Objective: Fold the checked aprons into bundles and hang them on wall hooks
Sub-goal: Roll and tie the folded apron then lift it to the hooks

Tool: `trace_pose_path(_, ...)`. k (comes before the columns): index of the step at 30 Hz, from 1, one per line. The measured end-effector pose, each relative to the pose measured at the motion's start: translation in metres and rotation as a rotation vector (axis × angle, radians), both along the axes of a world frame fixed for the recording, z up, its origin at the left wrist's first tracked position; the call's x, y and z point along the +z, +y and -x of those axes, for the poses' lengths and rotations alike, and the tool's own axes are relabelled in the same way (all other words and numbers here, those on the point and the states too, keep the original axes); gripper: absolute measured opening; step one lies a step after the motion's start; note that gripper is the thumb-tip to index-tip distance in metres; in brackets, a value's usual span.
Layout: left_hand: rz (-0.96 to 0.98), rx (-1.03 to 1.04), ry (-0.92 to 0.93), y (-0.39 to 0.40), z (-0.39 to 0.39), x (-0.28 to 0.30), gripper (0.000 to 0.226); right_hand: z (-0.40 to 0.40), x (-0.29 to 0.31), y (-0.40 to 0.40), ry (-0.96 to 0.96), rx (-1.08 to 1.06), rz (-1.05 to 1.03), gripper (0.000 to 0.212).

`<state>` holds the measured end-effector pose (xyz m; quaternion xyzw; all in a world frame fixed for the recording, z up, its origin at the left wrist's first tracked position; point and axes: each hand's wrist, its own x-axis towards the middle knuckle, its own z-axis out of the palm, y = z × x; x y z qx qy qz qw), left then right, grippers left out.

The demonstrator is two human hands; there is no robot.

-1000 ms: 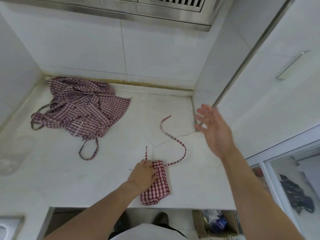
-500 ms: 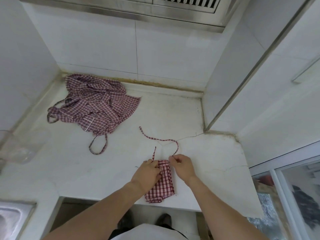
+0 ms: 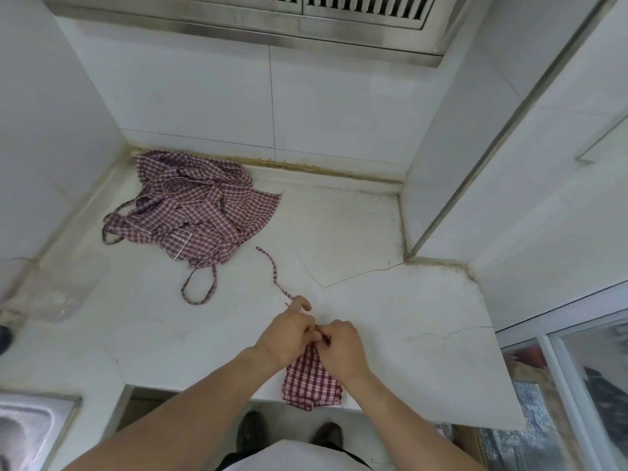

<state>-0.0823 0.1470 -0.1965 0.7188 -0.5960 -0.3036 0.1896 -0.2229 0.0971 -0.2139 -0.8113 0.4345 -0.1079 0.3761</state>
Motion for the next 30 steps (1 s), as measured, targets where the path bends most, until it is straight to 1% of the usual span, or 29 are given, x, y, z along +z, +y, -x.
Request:
trace_pose_path(2, 0.008, 0.019, -0.007, 0.002, 0.001, 0.001, 0.023, 0.000, -0.001, 0.001, 0.005, 0.034, -0.054, 0.041)
trace_pose_path(3, -0.001, 0.023, -0.016, 0.003, 0.002, 0.000, 0.023, 0.000, 0.000, 0.002, 0.005, 0.052, -0.078, 0.043)
trace_pose_path(5, -0.004, 0.037, -0.050, 0.004, 0.004, 0.001, 0.025, 0.000, 0.000, 0.003, -0.021, 0.074, -0.118, 0.040)
trace_pose_path(8, 0.019, 0.032, -0.108, 0.003, 0.004, 0.005, 0.030, -0.003, -0.007, 0.004, -0.028, 0.006, -0.165, 0.036)
trace_pose_path(11, 0.075, -0.001, -0.164, -0.004, -0.001, 0.012, 0.031, -0.007, -0.013, 0.005, 0.003, -0.016, -0.158, 0.041)
trace_pose_path(12, 0.141, 0.039, -0.157, -0.007, -0.005, 0.015, 0.027, -0.008, -0.015, 0.005, -0.008, -0.029, -0.171, 0.042)
trace_pose_path(14, 0.374, 0.249, -0.123, -0.013, -0.015, 0.024, 0.022, -0.008, -0.014, 0.003, -0.020, -0.059, -0.213, 0.046)
trace_pose_path(16, 0.611, 0.495, -0.118, -0.016, -0.023, 0.037, 0.030, -0.008, -0.014, 0.003, -0.011, -0.079, -0.243, 0.049)
trace_pose_path(17, 0.673, 0.552, -0.127, -0.015, -0.026, 0.039, 0.033, -0.008, -0.014, 0.003, -0.012, -0.089, -0.254, 0.050)
trace_pose_path(18, 0.673, 0.561, -0.135, -0.013, -0.027, 0.040, 0.034, -0.007, -0.014, 0.003, -0.013, -0.097, -0.261, 0.052)
trace_pose_path(19, 0.605, 0.526, -0.132, -0.008, -0.027, 0.036, 0.032, -0.007, -0.013, 0.003, -0.010, -0.100, -0.273, 0.052)
trace_pose_path(20, 0.478, 0.451, -0.115, -0.003, -0.025, 0.029, 0.027, -0.007, -0.013, 0.002, -0.006, -0.095, -0.289, 0.052)
trace_pose_path(22, 0.195, 0.239, -0.039, 0.011, -0.019, 0.010, 0.015, -0.007, -0.011, 0.001, -0.003, -0.074, -0.311, 0.051)
trace_pose_path(23, 0.125, 0.132, -0.043, 0.018, -0.015, 0.001, 0.014, -0.007, -0.010, 0.000, 0.001, -0.061, -0.319, 0.051)
trace_pose_path(24, 0.102, 0.053, -0.080, 0.024, -0.012, -0.007, 0.014, -0.007, -0.010, 0.000, 0.009, -0.049, -0.324, 0.050)
trace_pose_path(26, 0.112, 0.005, -0.136, 0.027, -0.007, -0.015, 0.016, -0.007, -0.005, -0.001, 0.015, -0.037, -0.344, 0.051)
trace_pose_path(30, 0.036, 0.076, -0.139, 0.025, 0.001, -0.016, 0.014, -0.006, -0.003, -0.005, 0.008, -0.078, -0.365, 0.060)
